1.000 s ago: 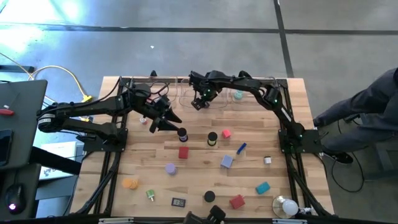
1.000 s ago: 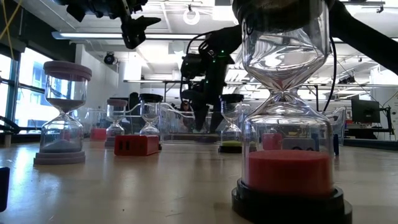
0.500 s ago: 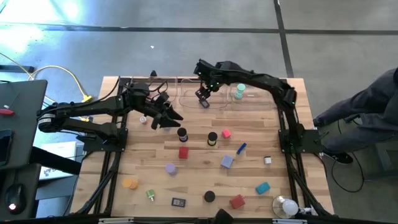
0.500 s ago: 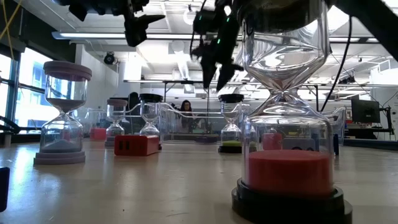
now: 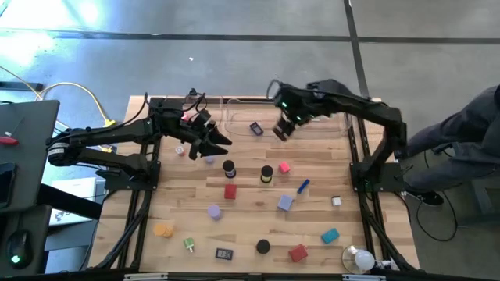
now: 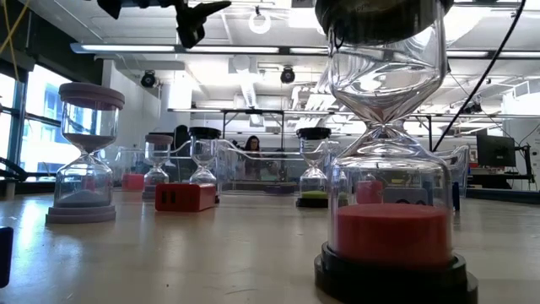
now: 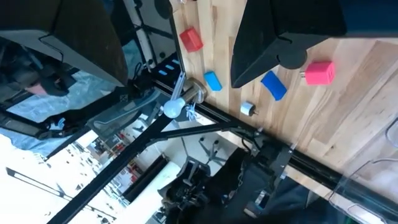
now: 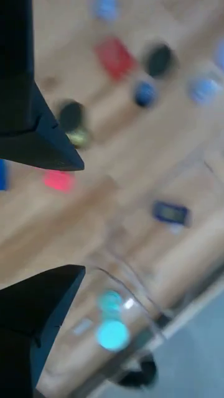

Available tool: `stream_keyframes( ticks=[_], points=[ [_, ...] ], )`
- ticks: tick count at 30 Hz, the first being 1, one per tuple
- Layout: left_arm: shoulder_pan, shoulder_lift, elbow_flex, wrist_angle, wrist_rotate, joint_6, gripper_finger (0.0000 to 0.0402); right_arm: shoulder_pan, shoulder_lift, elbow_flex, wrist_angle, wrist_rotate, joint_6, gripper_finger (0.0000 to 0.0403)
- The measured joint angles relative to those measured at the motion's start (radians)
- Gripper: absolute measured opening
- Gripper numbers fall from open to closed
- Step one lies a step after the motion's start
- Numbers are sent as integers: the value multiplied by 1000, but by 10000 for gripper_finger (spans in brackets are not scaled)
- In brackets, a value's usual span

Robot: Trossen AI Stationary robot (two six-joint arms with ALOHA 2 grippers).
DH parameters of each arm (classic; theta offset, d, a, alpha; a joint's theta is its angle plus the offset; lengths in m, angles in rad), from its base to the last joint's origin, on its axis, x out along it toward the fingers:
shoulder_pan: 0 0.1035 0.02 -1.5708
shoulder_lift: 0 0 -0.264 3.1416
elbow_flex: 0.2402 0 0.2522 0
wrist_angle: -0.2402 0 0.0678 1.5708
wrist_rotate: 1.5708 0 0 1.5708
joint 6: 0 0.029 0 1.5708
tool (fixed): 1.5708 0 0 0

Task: Pick & Place Office items
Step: Put the top right black hourglass into the right transparent bin

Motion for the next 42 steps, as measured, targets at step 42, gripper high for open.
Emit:
stream_keyframes(
  ticks=[42],
  points=[
    [-678,106,2,27,-779,-106,278,748,-330,-455,51,-46,420,239]
  ],
)
